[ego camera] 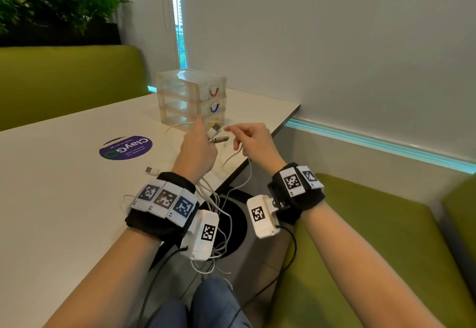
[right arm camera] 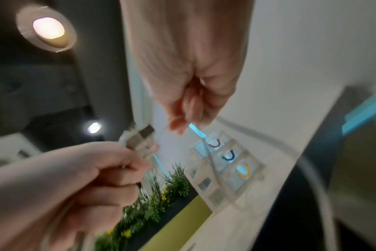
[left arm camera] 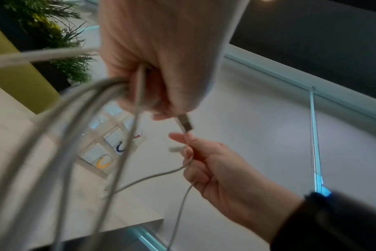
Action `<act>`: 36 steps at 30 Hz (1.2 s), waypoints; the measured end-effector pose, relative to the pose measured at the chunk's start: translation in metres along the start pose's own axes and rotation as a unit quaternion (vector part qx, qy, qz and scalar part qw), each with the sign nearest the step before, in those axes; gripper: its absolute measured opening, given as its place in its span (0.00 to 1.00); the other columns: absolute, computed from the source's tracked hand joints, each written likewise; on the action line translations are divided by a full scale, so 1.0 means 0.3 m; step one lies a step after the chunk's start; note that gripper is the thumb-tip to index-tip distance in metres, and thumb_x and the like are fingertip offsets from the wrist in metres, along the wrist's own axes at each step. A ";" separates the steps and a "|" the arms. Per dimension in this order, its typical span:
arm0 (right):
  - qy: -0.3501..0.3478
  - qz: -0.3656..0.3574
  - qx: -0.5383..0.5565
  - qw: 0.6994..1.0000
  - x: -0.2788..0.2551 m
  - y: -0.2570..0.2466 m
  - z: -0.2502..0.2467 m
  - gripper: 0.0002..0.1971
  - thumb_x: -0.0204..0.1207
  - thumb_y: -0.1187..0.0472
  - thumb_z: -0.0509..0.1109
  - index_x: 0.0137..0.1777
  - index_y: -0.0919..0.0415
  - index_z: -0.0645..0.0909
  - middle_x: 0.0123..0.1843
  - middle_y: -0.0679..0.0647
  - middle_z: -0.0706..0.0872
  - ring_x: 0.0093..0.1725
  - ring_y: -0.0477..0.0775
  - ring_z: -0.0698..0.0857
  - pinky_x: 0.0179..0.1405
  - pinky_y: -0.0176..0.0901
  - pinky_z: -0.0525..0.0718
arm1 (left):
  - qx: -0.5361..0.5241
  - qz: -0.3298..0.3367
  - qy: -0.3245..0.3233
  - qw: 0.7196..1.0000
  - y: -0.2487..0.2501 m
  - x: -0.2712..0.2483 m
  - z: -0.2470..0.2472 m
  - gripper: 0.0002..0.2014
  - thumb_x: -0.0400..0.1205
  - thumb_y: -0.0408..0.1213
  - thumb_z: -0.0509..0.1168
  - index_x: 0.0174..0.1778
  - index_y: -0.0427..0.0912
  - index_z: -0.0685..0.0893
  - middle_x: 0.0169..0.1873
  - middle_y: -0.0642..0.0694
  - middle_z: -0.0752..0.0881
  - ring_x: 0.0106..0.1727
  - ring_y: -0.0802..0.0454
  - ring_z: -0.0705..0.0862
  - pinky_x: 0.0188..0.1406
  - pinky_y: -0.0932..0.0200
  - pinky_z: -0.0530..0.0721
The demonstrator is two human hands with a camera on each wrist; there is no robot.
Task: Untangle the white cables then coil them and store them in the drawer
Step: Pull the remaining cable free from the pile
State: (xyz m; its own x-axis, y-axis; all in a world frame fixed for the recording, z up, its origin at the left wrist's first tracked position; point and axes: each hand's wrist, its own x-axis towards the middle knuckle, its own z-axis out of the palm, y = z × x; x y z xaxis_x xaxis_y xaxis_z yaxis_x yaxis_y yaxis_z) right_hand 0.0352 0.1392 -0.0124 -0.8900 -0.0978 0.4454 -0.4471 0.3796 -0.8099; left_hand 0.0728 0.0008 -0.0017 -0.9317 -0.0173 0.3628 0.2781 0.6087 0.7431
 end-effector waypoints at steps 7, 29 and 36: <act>-0.104 0.025 -0.167 0.980 0.025 -0.008 0.076 0.11 0.79 0.66 0.59 0.43 0.63 0.83 0.36 0.51 0.79 0.34 0.47 0.74 0.31 0.29 0.71 | -0.072 0.141 0.001 0.987 0.032 -0.024 0.028 0.09 0.80 0.22 0.57 0.52 0.38 0.72 0.34 0.48 0.81 0.33 0.57 0.79 0.32 0.73 0.76; 0.067 -0.094 0.058 0.992 -0.249 0.058 0.007 0.10 0.79 0.63 0.61 0.50 0.50 0.62 0.29 0.54 0.76 0.23 0.47 0.72 0.23 0.35 0.71 | -0.217 0.066 0.060 0.972 0.063 -0.029 0.177 0.10 0.86 0.38 0.56 0.39 0.44 0.77 0.29 0.54 0.75 0.31 0.60 0.73 0.30 0.72 0.71; -0.041 0.045 -0.022 0.998 -0.334 0.249 -0.016 0.17 0.85 0.60 0.52 0.37 0.59 0.76 0.25 0.51 0.76 0.25 0.45 0.75 0.33 0.39 0.75 | -0.227 0.062 0.083 0.968 0.057 0.000 0.125 0.17 0.88 0.40 0.50 0.33 0.44 0.72 0.24 0.51 0.74 0.25 0.59 0.73 0.28 0.69 0.73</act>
State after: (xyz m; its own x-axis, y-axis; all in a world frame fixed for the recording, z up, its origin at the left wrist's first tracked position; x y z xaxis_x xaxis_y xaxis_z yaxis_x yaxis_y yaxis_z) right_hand 0.0914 0.1817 -0.1156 -0.9316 -0.1352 0.3375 -0.3620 0.4300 -0.8271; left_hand 0.0689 0.0410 -0.0102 -0.8452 -0.1162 0.5217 0.4940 0.2027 0.8455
